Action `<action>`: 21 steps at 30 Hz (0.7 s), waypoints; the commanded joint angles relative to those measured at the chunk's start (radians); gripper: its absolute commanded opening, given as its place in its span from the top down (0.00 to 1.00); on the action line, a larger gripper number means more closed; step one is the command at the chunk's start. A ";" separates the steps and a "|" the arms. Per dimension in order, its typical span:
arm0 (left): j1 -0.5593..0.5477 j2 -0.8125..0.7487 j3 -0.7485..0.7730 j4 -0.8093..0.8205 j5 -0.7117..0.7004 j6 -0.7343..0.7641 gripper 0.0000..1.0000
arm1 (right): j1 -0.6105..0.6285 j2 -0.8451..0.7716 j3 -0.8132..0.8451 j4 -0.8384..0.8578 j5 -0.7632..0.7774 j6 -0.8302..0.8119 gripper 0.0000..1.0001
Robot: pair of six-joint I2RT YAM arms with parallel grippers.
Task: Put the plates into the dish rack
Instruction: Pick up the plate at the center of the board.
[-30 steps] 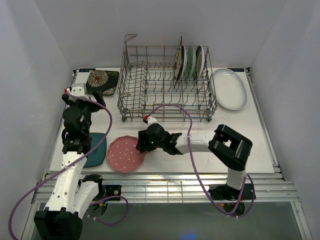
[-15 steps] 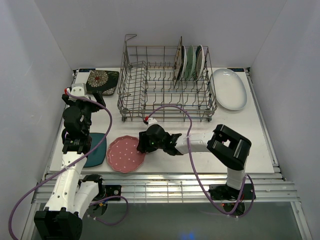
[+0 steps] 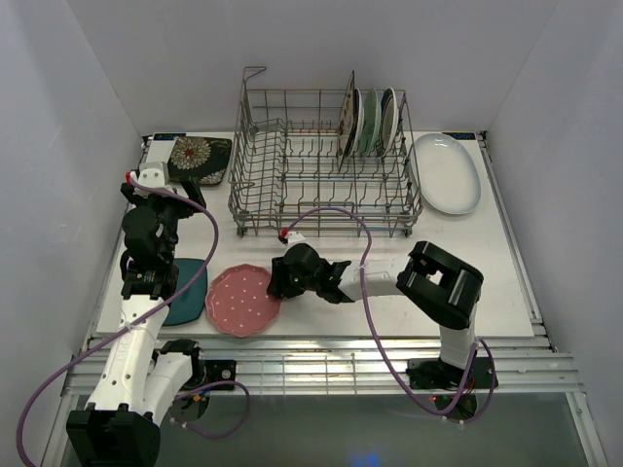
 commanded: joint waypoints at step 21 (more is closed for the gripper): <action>0.004 -0.029 -0.003 0.000 0.017 0.007 0.02 | 0.006 -0.106 -0.025 -0.087 0.143 -0.016 0.92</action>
